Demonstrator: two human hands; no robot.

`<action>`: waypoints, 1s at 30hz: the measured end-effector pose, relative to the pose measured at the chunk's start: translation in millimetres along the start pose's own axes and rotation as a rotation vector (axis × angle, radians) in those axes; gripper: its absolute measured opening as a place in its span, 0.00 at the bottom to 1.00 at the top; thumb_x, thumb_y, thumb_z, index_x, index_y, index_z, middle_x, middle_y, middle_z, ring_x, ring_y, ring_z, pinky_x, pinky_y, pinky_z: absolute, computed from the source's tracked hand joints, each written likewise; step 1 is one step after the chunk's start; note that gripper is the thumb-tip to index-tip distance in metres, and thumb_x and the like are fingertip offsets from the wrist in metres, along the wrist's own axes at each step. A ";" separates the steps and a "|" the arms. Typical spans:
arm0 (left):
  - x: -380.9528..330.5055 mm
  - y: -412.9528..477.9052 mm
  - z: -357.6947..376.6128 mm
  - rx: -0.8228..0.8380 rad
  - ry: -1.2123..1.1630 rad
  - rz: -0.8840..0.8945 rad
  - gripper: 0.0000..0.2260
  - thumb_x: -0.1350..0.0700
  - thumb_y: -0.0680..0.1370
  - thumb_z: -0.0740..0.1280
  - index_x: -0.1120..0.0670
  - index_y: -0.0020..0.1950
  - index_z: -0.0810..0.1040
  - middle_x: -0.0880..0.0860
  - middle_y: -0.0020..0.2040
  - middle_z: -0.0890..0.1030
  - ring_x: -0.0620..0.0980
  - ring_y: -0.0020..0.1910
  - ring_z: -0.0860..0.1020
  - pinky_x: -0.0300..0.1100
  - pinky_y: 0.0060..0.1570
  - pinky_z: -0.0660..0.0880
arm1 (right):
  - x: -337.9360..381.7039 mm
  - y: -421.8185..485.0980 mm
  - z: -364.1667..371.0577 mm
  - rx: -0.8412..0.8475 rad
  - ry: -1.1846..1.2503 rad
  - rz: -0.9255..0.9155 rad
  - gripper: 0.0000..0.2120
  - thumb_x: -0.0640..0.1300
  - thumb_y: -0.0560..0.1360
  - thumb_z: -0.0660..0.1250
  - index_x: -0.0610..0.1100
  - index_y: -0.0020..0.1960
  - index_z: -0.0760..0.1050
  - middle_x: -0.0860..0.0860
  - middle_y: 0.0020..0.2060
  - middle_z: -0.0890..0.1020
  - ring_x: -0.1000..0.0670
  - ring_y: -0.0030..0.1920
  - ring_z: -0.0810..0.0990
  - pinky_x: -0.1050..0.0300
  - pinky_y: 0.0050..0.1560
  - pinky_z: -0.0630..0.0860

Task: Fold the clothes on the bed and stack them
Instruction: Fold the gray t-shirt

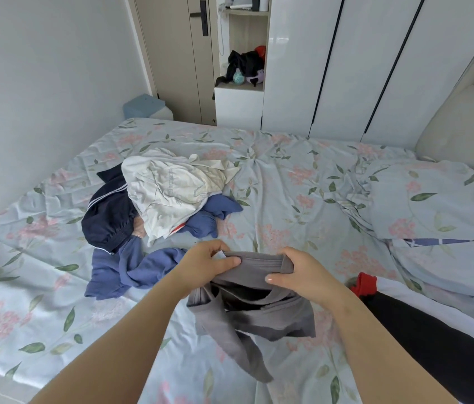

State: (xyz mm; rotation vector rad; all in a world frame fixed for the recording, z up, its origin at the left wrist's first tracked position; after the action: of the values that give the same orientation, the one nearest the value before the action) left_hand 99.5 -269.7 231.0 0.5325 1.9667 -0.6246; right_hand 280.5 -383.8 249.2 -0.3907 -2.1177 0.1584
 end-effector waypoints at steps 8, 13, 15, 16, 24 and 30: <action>44.2 -8.7 -32.4 0.186 0.417 -0.217 0.13 0.52 0.76 0.69 0.54 0.35 0.72 0.47 0.28 0.69 0.44 0.30 0.68 0.33 0.31 0.62 | -17.2 3.4 -23.4 -0.419 -0.094 -0.032 0.20 0.39 0.73 0.70 0.43 0.32 0.59 0.51 0.28 0.63 0.53 0.30 0.61 0.64 0.29 0.61; 60.4 -10.3 -40.8 0.105 0.477 -0.368 0.13 0.51 0.81 0.59 0.55 0.38 0.68 0.50 0.34 0.69 0.48 0.36 0.68 0.38 0.34 0.61 | -31.4 9.5 -17.9 -0.199 -0.156 0.034 0.16 0.42 0.71 0.72 0.46 0.35 0.64 0.52 0.31 0.67 0.54 0.32 0.65 0.64 0.29 0.59; 62.4 -8.6 -45.0 0.025 0.496 -0.414 0.11 0.52 0.82 0.58 0.56 0.43 0.73 0.49 0.36 0.70 0.50 0.41 0.71 0.38 0.35 0.65 | -39.3 10.6 -14.2 -0.083 -0.255 0.086 0.07 0.43 0.71 0.73 0.47 0.43 0.73 0.53 0.37 0.73 0.54 0.39 0.72 0.69 0.32 0.62; 63.2 -8.4 -46.4 -0.023 0.473 -0.443 0.10 0.53 0.81 0.59 0.57 0.51 0.76 0.49 0.39 0.72 0.51 0.43 0.73 0.38 0.38 0.69 | -43.0 10.6 -11.9 -0.067 -0.293 0.102 0.06 0.42 0.72 0.72 0.45 0.46 0.77 0.53 0.39 0.75 0.53 0.41 0.73 0.70 0.33 0.64; 38.0 -4.4 -42.0 -0.195 -0.512 -0.462 0.06 0.59 0.82 0.58 0.56 0.45 0.69 0.58 0.42 0.74 0.56 0.40 0.76 0.50 0.41 0.76 | -52.0 8.2 -18.2 -0.380 -0.067 0.241 0.09 0.41 0.80 0.61 0.39 0.42 0.73 0.44 0.33 0.74 0.44 0.33 0.74 0.53 0.34 0.74; -38.8 9.6 -68.1 -0.314 -0.606 -0.116 0.09 0.61 0.82 0.58 0.53 0.41 0.67 0.55 0.38 0.70 0.54 0.36 0.74 0.50 0.46 0.75 | 16.7 15.3 -43.9 -0.445 1.001 0.276 0.07 0.42 0.83 0.52 0.47 0.59 0.65 0.40 0.47 0.77 0.41 0.45 0.80 0.43 0.41 0.80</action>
State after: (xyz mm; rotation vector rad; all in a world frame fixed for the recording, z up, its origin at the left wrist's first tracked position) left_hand 76.6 -223.7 291.0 0.0196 1.4792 -0.4640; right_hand 312.1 -365.5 282.5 -0.8205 -1.0853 -0.3076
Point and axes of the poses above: each hand's wrist, its own y-axis towards the middle knuckle, its own z-axis out of the palm, x = y × z, the point moved 1 cm from there along y, towards the middle knuckle
